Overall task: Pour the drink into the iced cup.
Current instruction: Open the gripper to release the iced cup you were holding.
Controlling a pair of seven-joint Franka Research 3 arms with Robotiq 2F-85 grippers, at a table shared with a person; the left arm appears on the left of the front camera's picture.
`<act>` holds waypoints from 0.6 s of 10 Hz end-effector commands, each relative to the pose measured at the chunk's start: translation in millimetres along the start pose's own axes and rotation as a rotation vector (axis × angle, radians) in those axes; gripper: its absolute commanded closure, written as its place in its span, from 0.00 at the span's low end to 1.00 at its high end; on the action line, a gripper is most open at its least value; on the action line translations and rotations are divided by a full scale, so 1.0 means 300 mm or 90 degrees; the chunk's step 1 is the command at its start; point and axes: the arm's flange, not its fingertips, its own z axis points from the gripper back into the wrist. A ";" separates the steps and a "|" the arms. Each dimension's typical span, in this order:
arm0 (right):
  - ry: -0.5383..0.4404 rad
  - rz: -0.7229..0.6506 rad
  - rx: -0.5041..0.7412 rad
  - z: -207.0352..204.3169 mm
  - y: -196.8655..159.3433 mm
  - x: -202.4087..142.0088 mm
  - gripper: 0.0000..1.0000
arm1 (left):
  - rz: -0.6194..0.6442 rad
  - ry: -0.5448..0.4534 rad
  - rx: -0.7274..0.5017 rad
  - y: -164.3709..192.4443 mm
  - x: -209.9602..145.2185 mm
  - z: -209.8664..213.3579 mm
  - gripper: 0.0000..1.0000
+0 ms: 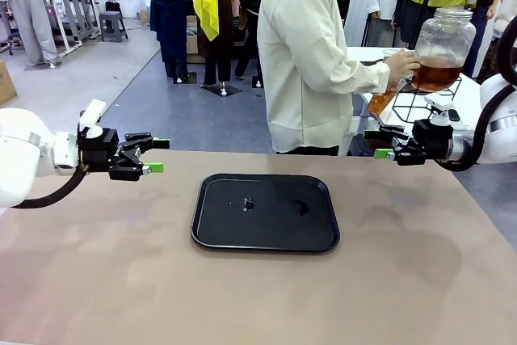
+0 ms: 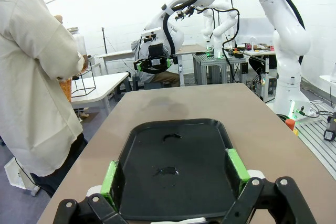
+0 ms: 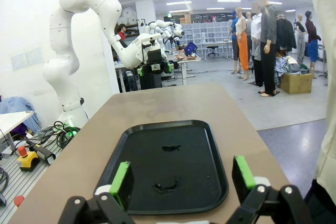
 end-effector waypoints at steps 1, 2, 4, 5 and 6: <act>0.000 -0.001 0.001 -0.003 0.000 0.008 0.00 | -0.002 0.004 0.002 0.005 0.007 -0.002 0.00; 0.000 -0.001 0.001 -0.003 0.000 0.008 0.00 | -0.002 0.004 0.002 0.005 0.007 -0.002 0.00; 0.000 -0.001 0.001 -0.003 0.000 0.008 0.00 | -0.002 0.004 0.002 0.005 0.007 -0.002 0.00; 0.000 -0.001 0.001 -0.003 0.000 0.008 0.00 | -0.002 0.004 0.002 0.005 0.007 -0.002 0.00; 0.000 -0.001 0.001 -0.003 0.000 0.008 0.00 | -0.002 0.004 0.002 0.005 0.007 -0.002 0.00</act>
